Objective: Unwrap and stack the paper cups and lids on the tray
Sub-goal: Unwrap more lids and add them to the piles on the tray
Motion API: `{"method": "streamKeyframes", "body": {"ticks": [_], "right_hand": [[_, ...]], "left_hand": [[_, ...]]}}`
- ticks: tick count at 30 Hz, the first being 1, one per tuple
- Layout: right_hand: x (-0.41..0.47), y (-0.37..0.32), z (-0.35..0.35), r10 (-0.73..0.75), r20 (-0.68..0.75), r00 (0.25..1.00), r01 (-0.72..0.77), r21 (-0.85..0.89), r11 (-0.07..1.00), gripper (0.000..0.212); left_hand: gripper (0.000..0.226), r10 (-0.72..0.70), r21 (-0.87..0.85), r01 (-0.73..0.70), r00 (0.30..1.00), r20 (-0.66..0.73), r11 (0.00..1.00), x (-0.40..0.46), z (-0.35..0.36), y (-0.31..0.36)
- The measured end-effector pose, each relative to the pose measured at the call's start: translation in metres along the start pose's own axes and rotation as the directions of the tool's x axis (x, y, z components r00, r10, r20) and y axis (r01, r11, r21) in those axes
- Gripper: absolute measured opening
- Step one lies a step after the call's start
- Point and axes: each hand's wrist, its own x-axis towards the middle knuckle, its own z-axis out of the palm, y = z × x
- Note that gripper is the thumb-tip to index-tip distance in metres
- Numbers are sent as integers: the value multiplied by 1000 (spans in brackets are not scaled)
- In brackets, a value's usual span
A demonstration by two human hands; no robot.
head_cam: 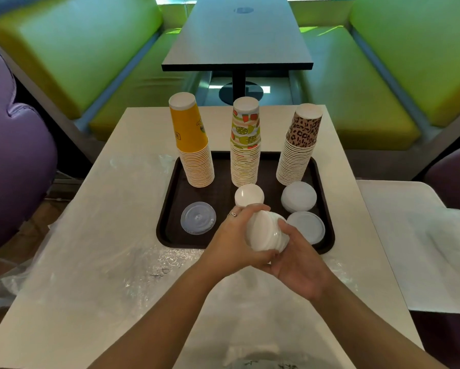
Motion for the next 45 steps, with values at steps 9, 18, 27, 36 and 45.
{"method": "streamKeyframes", "body": {"ticks": [9,18,27,36,45], "right_hand": [[10,-4,-4,20,16,1000,-21,88,996,97],[18,-18,-24,-88,-161,983,125,236,964,111],[11,-41,-40,-201,-211,957,240,180,954,78],[11,-36,-48,-160,-199,967,200,204,958,112],[14,-37,-47,-139,-172,975,171,182,968,114]], "left_hand": [[61,-87,-243,108,992,95,964,14,-9,-6],[73,-246,-75,236,954,-171,969,37,-6,-15],[92,-331,240,348,937,-107,906,54,41,-43],[94,-283,329,312,950,-134,891,58,57,-57],[93,-158,74,183,952,-263,980,45,38,-37]]}}
